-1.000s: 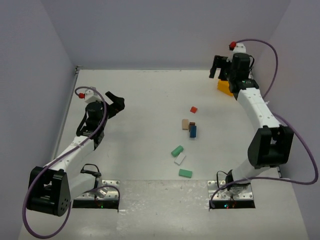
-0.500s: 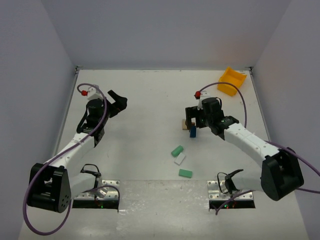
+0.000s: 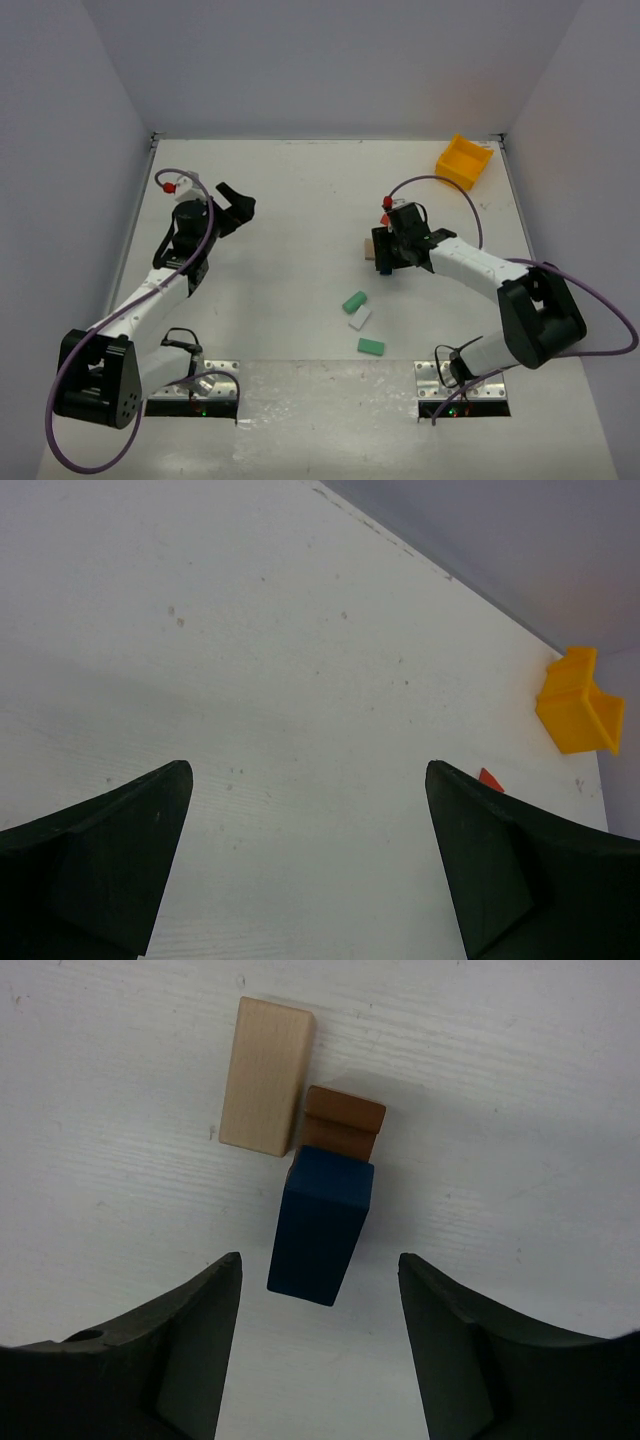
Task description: Build the wood block tower
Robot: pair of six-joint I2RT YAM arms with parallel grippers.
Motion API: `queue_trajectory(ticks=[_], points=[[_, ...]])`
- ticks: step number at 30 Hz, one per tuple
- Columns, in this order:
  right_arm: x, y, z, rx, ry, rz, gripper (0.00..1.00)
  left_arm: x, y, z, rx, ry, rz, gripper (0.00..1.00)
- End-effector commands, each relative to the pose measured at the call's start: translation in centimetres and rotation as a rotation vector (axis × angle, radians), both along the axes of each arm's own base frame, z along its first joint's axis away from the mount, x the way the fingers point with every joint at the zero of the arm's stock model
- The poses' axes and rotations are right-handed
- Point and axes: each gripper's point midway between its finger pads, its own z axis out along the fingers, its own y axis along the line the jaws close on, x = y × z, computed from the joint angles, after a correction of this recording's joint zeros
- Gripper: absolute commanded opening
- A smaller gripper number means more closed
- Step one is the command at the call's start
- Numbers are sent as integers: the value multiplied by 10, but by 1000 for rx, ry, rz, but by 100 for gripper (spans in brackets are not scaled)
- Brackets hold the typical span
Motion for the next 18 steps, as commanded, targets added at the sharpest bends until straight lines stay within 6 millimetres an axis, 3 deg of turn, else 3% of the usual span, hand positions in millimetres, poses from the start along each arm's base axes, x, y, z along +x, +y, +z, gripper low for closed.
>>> queue_trajectory(ticks=[1,4,11,15,18], points=[[10,5,6,18,-30,-33,59,1,-2,17,-12,-67,-6,100],[8,9,1,41,-20,-17,53,1,-2,17,-12,-67,-9,100],[11,11,-6,32,-1,-19,52,-2,-2,21,-11,-79,-5,100],[11,5,-5,12,-6,-48,29,-3,1,22,-11,-85,4,100],[11,3,2,14,-29,-50,23,-4,1,23,-10,-88,4,100]])
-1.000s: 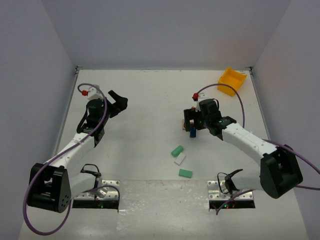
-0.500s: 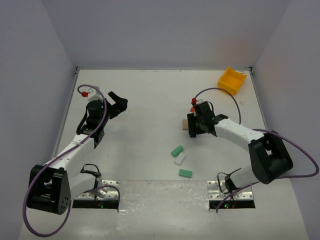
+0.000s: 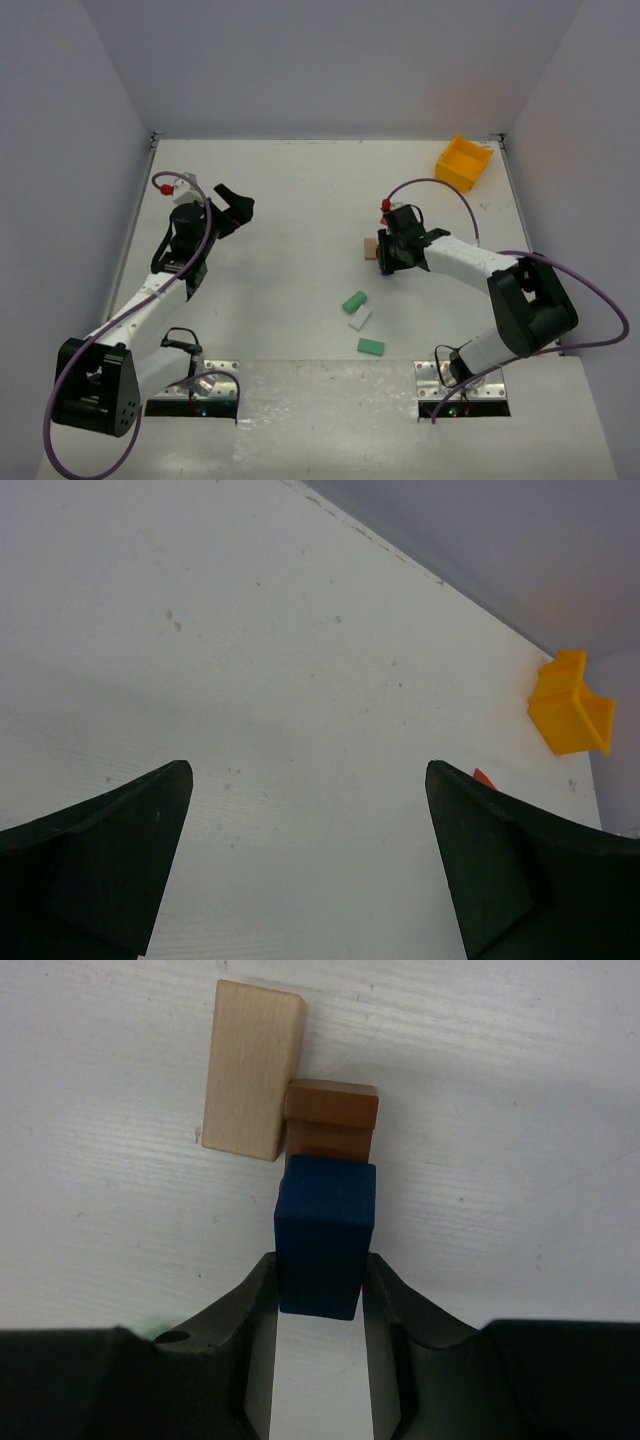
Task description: Build the wood block tower
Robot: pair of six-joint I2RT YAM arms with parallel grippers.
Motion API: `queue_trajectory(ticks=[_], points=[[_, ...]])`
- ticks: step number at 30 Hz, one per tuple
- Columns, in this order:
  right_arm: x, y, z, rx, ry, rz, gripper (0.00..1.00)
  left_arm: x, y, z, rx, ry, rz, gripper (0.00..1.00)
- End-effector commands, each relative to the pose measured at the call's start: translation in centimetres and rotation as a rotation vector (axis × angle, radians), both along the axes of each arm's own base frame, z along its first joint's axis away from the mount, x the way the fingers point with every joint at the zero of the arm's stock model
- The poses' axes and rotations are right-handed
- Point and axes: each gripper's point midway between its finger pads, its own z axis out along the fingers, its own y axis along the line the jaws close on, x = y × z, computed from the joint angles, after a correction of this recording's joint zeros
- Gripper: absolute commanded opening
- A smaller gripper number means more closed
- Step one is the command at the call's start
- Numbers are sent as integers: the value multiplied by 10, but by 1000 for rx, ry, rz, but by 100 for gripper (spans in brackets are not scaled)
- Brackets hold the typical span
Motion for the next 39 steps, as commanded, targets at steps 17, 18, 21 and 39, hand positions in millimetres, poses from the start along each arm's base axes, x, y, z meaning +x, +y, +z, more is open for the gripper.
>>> queue_trajectory(ticks=[17,18,21,39], points=[[8,-44,41,-24,-96,-153,20,1,-2,19,-11,-71,-8,100],[5,-47,35,-3,-60,-172,20,0,-2,19,-11,-71,-8,100],[0,-68,25,-36,-3,-252,21,0,-2,20,-11,-73,-6,100],[2,-57,7,-24,69,-156,18,-1,0,20,-5,-70,-2,100]])
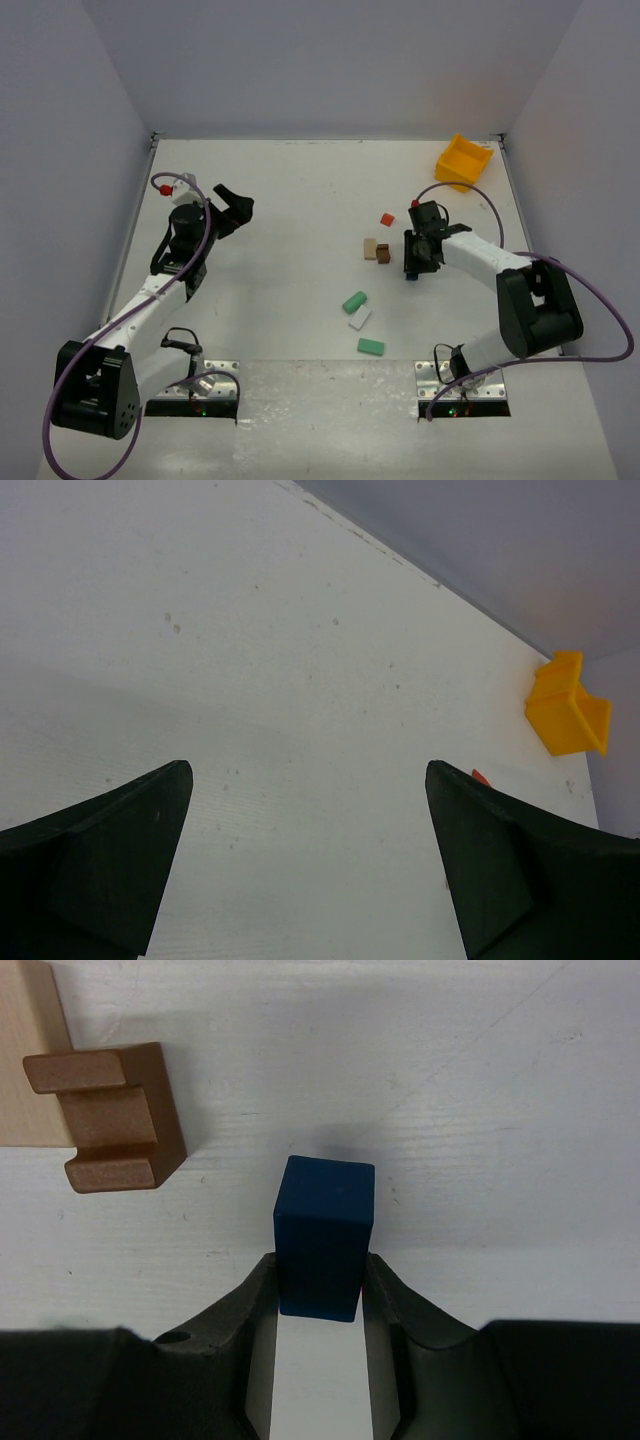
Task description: Build the wood block tower
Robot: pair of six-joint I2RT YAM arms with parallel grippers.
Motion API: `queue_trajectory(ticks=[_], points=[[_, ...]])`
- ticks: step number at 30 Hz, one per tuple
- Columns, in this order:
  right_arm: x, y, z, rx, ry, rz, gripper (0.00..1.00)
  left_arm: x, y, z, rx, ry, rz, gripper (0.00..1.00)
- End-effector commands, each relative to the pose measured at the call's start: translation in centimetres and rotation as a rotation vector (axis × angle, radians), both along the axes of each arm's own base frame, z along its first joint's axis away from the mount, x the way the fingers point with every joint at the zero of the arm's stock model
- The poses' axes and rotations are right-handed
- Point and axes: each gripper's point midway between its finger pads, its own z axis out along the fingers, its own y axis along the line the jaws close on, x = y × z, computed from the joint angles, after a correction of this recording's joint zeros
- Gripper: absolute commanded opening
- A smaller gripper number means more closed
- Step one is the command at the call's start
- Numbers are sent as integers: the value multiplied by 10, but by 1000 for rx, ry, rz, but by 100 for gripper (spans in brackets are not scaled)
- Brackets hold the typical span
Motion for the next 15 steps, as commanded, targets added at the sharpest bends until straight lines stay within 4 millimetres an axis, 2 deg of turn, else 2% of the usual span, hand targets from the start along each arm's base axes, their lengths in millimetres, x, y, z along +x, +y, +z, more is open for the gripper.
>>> queue_trajectory(ticks=[1,12,15], points=[[16,8,13,27,-56,33,18,1,0,17,-3,-59,-1,100],[15,5,4,2,-17,19,33,1,0,17,-1,-58,-1,100],[16,7,12,9,-40,23,50,1,-1,18,-3,-58,-3,100]])
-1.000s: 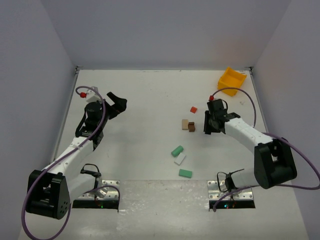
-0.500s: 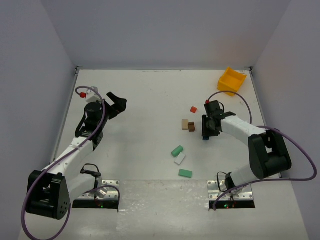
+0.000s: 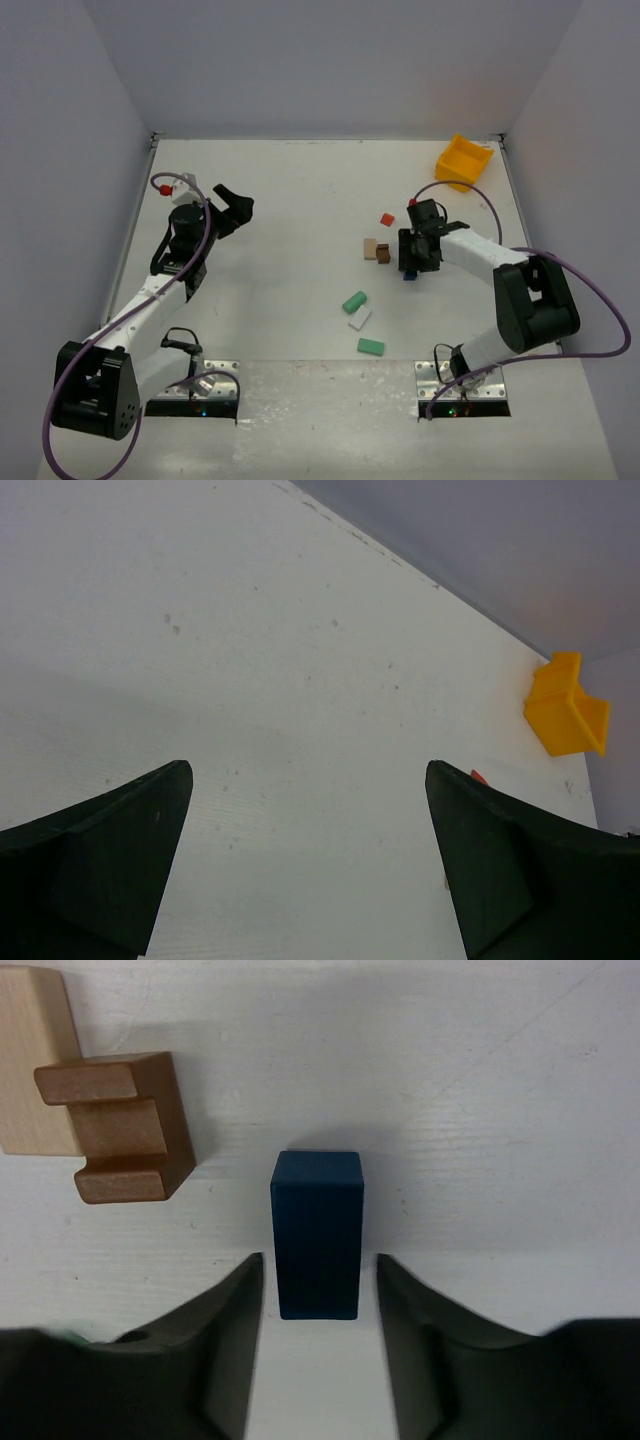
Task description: Build the wood block tower
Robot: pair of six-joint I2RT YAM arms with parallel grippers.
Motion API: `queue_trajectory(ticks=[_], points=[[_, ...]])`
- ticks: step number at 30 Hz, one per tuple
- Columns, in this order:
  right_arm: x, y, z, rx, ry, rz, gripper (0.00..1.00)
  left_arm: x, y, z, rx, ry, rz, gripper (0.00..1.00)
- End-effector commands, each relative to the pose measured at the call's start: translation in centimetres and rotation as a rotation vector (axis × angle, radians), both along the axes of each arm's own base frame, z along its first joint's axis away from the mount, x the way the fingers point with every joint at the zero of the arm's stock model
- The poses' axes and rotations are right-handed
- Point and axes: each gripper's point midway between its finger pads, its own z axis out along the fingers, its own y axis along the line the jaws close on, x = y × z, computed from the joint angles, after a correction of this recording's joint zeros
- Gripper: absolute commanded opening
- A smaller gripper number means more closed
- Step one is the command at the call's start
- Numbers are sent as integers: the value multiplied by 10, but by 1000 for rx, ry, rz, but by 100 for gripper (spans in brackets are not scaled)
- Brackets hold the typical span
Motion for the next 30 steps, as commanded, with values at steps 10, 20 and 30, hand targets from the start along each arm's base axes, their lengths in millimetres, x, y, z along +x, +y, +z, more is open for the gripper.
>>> queue_trajectory(ticks=[10,20,30], points=[[0,20,48,8,-175,83,76,0,-5,20,-12,-63,-27,100],[-85,84,45,89,-108,570,99,-5,-7,28,-21,-88,-42,100],[-138,122,4,39,58,803,99,-16,-11,42,-35,-133,-68,100]])
